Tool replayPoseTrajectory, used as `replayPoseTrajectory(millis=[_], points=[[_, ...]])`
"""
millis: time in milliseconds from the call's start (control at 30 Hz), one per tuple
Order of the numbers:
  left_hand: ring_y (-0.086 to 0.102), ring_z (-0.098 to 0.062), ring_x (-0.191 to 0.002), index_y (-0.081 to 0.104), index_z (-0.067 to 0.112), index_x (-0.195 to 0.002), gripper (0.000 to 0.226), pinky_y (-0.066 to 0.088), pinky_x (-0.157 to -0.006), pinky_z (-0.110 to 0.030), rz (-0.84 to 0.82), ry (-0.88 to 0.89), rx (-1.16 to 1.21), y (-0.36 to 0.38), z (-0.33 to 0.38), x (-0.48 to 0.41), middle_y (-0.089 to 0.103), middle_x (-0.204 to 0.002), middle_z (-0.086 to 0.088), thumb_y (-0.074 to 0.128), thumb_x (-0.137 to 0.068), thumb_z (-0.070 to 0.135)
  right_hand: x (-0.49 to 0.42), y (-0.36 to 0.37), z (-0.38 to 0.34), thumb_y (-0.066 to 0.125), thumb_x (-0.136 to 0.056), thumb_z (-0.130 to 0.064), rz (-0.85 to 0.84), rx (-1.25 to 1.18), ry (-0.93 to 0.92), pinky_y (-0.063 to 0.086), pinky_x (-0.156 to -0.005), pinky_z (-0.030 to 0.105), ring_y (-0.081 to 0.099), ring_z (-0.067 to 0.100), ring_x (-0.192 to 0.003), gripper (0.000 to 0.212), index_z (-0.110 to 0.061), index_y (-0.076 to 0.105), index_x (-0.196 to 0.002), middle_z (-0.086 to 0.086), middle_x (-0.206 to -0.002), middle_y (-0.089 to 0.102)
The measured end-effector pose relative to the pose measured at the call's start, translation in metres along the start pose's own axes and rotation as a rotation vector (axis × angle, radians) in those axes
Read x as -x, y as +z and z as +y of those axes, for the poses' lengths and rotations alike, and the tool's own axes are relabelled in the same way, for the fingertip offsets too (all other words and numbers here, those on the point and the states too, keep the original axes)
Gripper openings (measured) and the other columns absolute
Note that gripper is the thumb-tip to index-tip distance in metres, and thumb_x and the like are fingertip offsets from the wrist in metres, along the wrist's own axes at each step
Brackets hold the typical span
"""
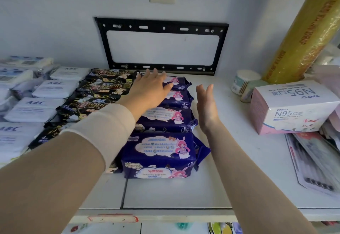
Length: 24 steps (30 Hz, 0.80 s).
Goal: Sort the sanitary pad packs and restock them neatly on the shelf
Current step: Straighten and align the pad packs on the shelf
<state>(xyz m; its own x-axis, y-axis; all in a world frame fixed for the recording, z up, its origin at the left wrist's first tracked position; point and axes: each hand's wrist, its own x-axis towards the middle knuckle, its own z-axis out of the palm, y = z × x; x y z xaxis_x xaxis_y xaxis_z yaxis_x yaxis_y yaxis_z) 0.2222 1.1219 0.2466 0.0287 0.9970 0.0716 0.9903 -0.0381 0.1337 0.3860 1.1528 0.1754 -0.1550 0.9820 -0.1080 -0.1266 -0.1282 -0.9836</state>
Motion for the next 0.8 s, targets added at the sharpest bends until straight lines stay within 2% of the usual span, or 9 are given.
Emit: replayPoseTrajectory(millis=[67,133,200,267,433,633,733,800], points=[[0.003,-0.027,-0.144,0.013,0.019,-0.149,0.06,0.004,-0.117,-0.044,-0.025,-0.011,-0.03,0.003,0.0,-0.009,0.008,-0.157,-0.01,0.02,-0.098,0.048,-0.012,0.007,0.002,0.014,-0.094,-0.061,-0.044,-0.041,0.011,0.023,-0.106,0.03,0.021,0.017,-0.142,0.066,-0.024,0.019,-0.148,-0.005,-0.155,0.02],[0.002,-0.027,-0.144,0.015,0.019,-0.149,0.059,0.003,-0.116,-0.044,-0.047,-0.002,-0.045,0.006,-0.001,-0.013,0.007,-0.157,-0.01,0.019,-0.098,0.048,-0.019,0.015,0.005,0.013,-0.093,-0.061,-0.12,-0.158,0.018,0.042,-0.094,0.032,0.042,0.024,-0.131,0.07,-0.018,0.027,-0.146,0.004,-0.148,0.036],[0.002,-0.027,-0.144,0.018,0.019,-0.149,0.057,0.004,-0.115,-0.044,-0.073,0.007,-0.035,0.008,-0.004,-0.012,0.006,-0.157,-0.011,0.02,-0.099,0.046,-0.02,0.023,0.005,0.012,-0.092,-0.061,-0.167,-0.18,-0.009,0.052,-0.083,0.034,0.059,0.024,-0.11,0.07,-0.013,0.042,-0.135,0.009,-0.124,0.058],[0.002,-0.027,-0.144,0.018,0.019,-0.148,0.056,0.007,-0.115,-0.044,-0.08,0.009,-0.017,0.01,-0.007,-0.011,0.005,-0.157,-0.01,0.022,-0.099,0.045,-0.024,0.027,0.006,0.016,-0.087,-0.063,-0.188,-0.189,-0.031,0.054,-0.081,0.036,0.064,0.023,-0.099,0.075,-0.011,0.045,-0.131,0.008,-0.111,0.063],[0.0,-0.029,-0.144,0.017,0.018,-0.148,0.057,0.009,-0.117,-0.045,-0.062,-0.002,-0.001,0.015,-0.011,-0.01,0.004,-0.157,-0.011,0.021,-0.099,0.046,-0.028,0.03,0.008,0.021,-0.078,-0.066,-0.195,-0.167,-0.02,0.055,-0.084,0.038,0.063,0.025,-0.101,0.084,-0.008,0.04,-0.137,0.012,-0.117,0.061],[-0.001,-0.029,-0.144,0.014,0.018,-0.149,0.056,0.007,-0.117,-0.045,-0.066,-0.007,-0.002,0.016,-0.011,-0.01,0.003,-0.157,-0.011,0.02,-0.099,0.045,-0.028,0.033,0.011,0.011,-0.09,-0.061,-0.226,-0.262,-0.017,0.056,-0.08,0.036,0.066,0.021,-0.094,0.069,-0.014,0.052,-0.119,0.005,-0.101,0.07],[0.0,-0.028,-0.144,0.012,0.017,-0.149,0.057,0.003,-0.116,-0.044,-0.049,-0.008,-0.026,0.013,-0.01,-0.007,0.004,-0.157,-0.011,0.02,-0.1,0.044,-0.02,0.031,0.007,0.018,-0.084,-0.066,-0.136,-0.149,-0.031,0.055,-0.083,0.035,0.06,0.025,-0.106,0.077,-0.012,0.042,-0.134,0.008,-0.117,0.061],[-0.001,-0.026,-0.145,0.01,0.017,-0.149,0.057,0.002,-0.116,-0.043,-0.037,0.009,-0.003,0.009,-0.008,-0.001,0.003,-0.157,-0.01,0.02,-0.1,0.043,-0.013,0.026,0.006,0.011,-0.091,-0.062,-0.143,-0.12,-0.03,0.054,-0.081,0.032,0.056,0.024,-0.113,0.071,-0.014,0.038,-0.137,0.008,-0.127,0.055]])
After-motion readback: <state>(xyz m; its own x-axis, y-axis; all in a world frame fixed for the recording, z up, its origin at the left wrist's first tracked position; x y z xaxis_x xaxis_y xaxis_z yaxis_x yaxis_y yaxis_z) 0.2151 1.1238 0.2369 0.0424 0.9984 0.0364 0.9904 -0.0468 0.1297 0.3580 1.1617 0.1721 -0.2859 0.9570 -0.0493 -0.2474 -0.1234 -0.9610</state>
